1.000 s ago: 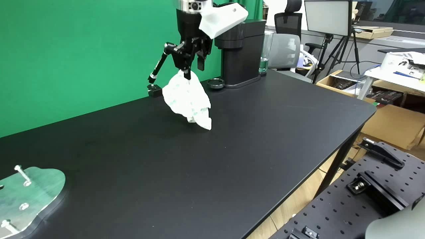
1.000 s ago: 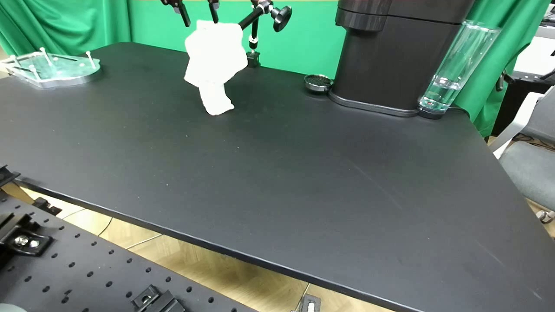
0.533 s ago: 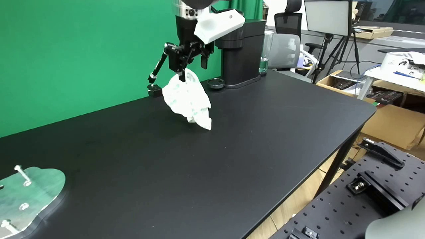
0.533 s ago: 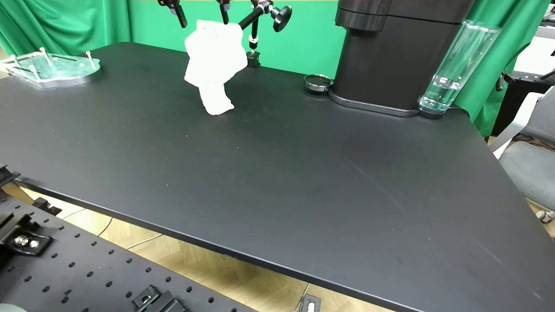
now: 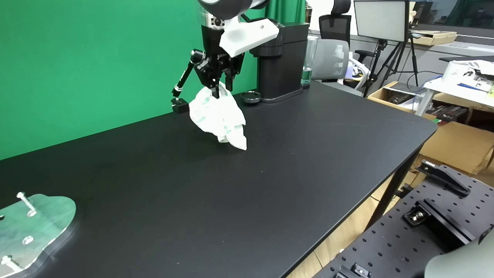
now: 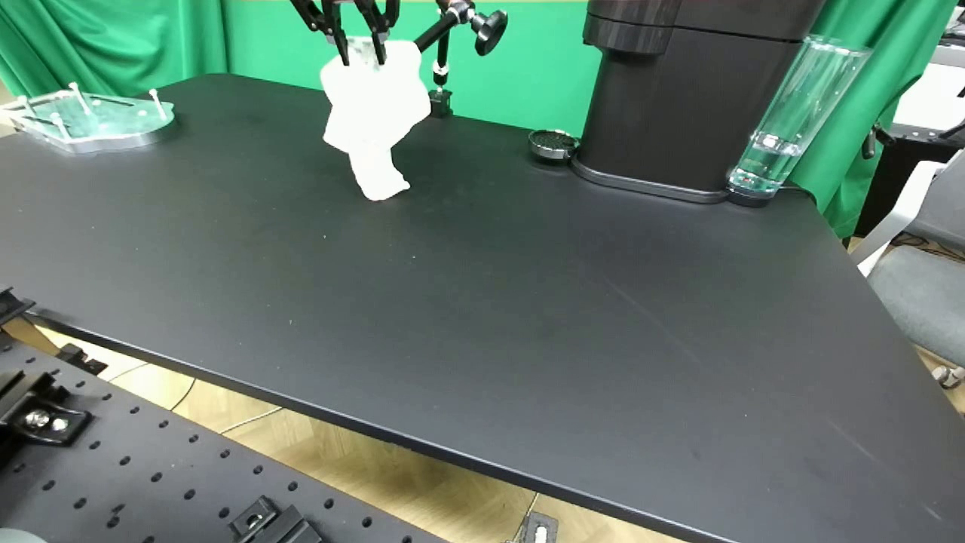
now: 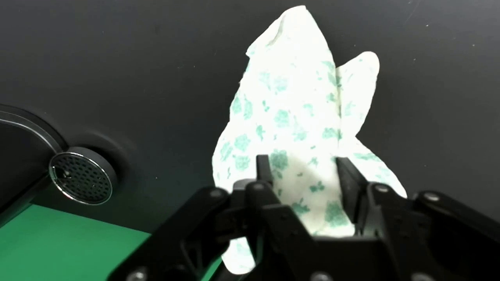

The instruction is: Remove the white cloth from the black stand

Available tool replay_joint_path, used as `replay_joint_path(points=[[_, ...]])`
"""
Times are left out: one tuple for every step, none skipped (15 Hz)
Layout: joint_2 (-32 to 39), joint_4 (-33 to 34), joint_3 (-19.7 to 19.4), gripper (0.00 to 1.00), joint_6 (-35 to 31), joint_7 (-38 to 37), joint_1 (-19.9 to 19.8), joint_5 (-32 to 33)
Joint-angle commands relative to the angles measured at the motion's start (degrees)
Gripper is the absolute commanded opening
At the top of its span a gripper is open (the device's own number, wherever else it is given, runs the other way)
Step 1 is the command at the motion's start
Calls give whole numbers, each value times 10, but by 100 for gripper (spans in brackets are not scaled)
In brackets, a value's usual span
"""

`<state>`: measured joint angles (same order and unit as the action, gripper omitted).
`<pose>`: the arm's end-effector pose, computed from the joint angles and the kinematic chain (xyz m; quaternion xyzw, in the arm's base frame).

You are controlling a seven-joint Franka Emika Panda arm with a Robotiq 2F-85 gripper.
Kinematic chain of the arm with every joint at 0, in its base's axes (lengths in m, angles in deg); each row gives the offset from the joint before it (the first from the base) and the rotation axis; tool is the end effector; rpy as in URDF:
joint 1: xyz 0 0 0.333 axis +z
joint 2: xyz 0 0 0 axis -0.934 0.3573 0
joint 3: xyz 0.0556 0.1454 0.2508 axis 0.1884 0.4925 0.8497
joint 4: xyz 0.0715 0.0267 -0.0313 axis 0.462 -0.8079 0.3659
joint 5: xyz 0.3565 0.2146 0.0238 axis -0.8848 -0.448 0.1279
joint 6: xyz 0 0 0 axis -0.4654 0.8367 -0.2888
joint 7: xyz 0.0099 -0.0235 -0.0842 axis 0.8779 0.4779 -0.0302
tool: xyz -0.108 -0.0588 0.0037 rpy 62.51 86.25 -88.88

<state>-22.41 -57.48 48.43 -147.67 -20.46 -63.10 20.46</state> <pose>0.5540 0.1094 0.2462 0.9810 0.1435 0.1206 0.0504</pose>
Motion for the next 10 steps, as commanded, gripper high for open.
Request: replay_joint_path(points=[[11,16,-9,18,1,-23,10,-4],[12,16,-8,11,1,-23,11,-7],[12,16,-8,5,3,-24,11,-8],[11,16,-8,0,3,-25,11,-11],[9,14,-8,0,3,-26,11,-15],[6,10,-7,0,4,-26,11,-21],[3,7,-7,0,4,-26,11,-26],[0,3,-7,1,4,-27,10,-31],[-6,-3,-5,1,5,-26,9,-42],[-13,-11,-5,1,4,-27,8,-51]])
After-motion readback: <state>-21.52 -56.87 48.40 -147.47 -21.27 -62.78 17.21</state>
